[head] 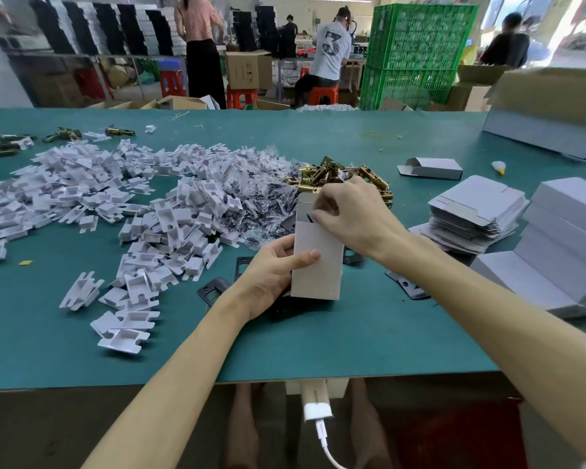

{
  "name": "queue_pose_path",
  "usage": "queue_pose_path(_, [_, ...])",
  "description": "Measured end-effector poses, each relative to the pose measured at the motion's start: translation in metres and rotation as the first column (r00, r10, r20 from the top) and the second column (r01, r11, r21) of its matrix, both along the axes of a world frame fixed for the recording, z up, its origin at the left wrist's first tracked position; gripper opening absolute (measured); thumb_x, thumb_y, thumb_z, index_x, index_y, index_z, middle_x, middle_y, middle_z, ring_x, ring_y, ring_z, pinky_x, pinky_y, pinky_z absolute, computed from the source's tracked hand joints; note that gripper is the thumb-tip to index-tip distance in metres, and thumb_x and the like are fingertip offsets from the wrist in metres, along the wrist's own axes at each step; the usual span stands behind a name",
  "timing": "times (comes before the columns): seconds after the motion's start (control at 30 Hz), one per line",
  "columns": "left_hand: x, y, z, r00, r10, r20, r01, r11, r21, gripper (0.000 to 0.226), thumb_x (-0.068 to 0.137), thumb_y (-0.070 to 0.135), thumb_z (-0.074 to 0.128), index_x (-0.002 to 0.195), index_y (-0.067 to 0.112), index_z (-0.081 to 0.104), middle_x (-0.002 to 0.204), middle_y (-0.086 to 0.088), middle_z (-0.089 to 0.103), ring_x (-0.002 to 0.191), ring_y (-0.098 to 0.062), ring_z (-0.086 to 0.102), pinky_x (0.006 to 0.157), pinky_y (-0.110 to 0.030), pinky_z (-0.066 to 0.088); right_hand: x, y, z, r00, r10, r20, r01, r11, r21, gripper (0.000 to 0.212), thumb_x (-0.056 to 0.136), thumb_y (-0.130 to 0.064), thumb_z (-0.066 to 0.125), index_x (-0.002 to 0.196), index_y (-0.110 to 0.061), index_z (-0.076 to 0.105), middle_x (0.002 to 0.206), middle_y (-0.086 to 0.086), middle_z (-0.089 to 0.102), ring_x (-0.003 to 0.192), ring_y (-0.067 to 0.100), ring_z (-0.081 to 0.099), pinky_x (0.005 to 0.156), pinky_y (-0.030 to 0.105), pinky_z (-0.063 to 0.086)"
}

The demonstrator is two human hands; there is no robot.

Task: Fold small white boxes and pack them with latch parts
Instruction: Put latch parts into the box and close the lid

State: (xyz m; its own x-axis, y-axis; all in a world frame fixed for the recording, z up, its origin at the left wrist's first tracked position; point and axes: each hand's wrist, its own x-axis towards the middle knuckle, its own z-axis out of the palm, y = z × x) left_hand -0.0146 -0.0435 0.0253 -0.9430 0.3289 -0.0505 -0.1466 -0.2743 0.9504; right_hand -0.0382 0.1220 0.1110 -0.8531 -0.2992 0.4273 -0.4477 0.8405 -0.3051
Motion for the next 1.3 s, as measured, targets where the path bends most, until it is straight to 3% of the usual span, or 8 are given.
queue_pose_path(0.1, [0.0, 0.0, -0.001, 1.0, -0.011, -0.003, 0.011, 1.0, 0.012, 0.052, 0.09, 0.008, 0.076, 0.137, -0.003, 0.059, 0.123, -0.02, 0.071, 0.109, -0.031, 0.069, 0.098, -0.046, 0.058, 0.001, 0.0, -0.001, 1.0, -0.014, -0.011, 0.014, 1.0, 0.013, 0.019, 0.097, -0.032, 0.063, 0.096, -0.018, 0.075, 0.09, 0.002, 0.069, 0.096, 0.024, 0.046, 0.097, 0.042, 0.034])
queue_pose_path(0.23, [0.001, -0.001, -0.002, 1.0, -0.028, -0.012, 0.029, 0.999, 0.023, 0.053, 0.087, 0.011, 0.074, 0.137, -0.001, 0.06, 0.127, -0.021, 0.07, 0.111, -0.031, 0.07, 0.097, -0.045, 0.059, 0.006, 0.001, -0.002, 1.0, 0.01, -0.021, -0.01, 1.0, -0.017, 0.021, 0.097, -0.012, 0.052, 0.107, -0.024, 0.066, 0.082, -0.001, 0.072, 0.088, 0.028, 0.057, 0.094, 0.039, 0.035])
queue_pose_path(0.3, [0.001, -0.001, -0.003, 1.0, -0.026, -0.014, 0.026, 1.0, 0.016, 0.055, 0.086, 0.013, 0.075, 0.137, 0.0, 0.061, 0.13, -0.022, 0.069, 0.113, -0.032, 0.069, 0.1, -0.048, 0.057, 0.009, 0.003, -0.002, 0.999, 0.019, -0.034, -0.019, 1.0, -0.004, 0.023, 0.097, -0.009, 0.048, 0.103, -0.024, 0.066, 0.08, -0.001, 0.073, 0.082, 0.027, 0.06, 0.099, 0.042, 0.037])
queue_pose_path(0.47, [0.003, -0.001, -0.003, 1.0, -0.021, -0.015, 0.021, 1.0, 0.016, 0.054, 0.086, 0.014, 0.075, 0.137, 0.001, 0.061, 0.129, -0.022, 0.07, 0.112, -0.032, 0.069, 0.098, -0.047, 0.058, 0.011, 0.003, -0.001, 0.999, 0.002, -0.054, 0.003, 0.996, 0.089, 0.029, 0.099, -0.013, 0.05, 0.103, -0.022, 0.077, 0.107, -0.001, 0.066, 0.105, 0.024, 0.055, 0.096, 0.039, 0.028])
queue_pose_path(0.6, [0.004, -0.002, -0.003, 1.0, -0.019, -0.019, 0.019, 1.0, 0.022, 0.051, 0.089, 0.009, 0.077, 0.136, 0.0, 0.061, 0.126, -0.022, 0.071, 0.109, -0.03, 0.071, 0.092, -0.042, 0.061, 0.014, 0.006, -0.001, 1.0, -0.007, -0.012, 0.009, 0.983, 0.182, 0.035, 0.101, -0.015, 0.044, 0.105, -0.026, 0.077, 0.106, -0.002, 0.068, 0.108, 0.023, 0.047, 0.095, 0.039, 0.022])
queue_pose_path(0.83, [0.004, -0.003, -0.001, 0.999, -0.024, -0.025, 0.024, 1.0, 0.015, 0.046, 0.09, 0.01, 0.071, 0.134, 0.002, 0.062, 0.124, -0.02, 0.072, 0.108, -0.031, 0.072, 0.09, -0.041, 0.062, 0.018, 0.013, -0.002, 1.0, -0.01, 0.029, 0.001, 0.954, 0.301, 0.043, 0.109, -0.044, 0.032, 0.099, -0.022, 0.068, 0.095, 0.0, 0.064, 0.112, 0.02, 0.045, 0.104, 0.044, 0.017])
queue_pose_path(1.17, [0.002, -0.005, -0.002, 0.998, -0.044, -0.055, 0.045, 0.999, 0.025, 0.04, 0.092, 0.007, 0.073, 0.131, 0.008, 0.068, 0.122, -0.018, 0.073, 0.107, -0.03, 0.073, 0.086, -0.039, 0.062, 0.02, 0.008, -0.004, 0.995, -0.002, 0.095, -0.028, 0.947, 0.321, 0.038, 0.105, -0.045, 0.044, 0.087, -0.019, 0.064, 0.088, 0.0, 0.064, 0.111, 0.021, 0.046, 0.106, 0.046, 0.02])
queue_pose_path(1.3, [0.002, -0.003, -0.001, 0.998, -0.025, -0.065, 0.028, 0.999, 0.047, 0.046, 0.091, 0.006, 0.073, 0.136, 0.01, 0.064, 0.125, -0.017, 0.072, 0.11, -0.029, 0.072, 0.09, -0.041, 0.062, 0.023, 0.011, -0.009, 0.998, 0.028, 0.062, -0.044, 0.965, 0.257, 0.027, 0.104, -0.039, 0.05, 0.104, -0.018, 0.067, 0.103, 0.0, 0.068, 0.115, 0.022, 0.046, 0.103, 0.041, 0.023])
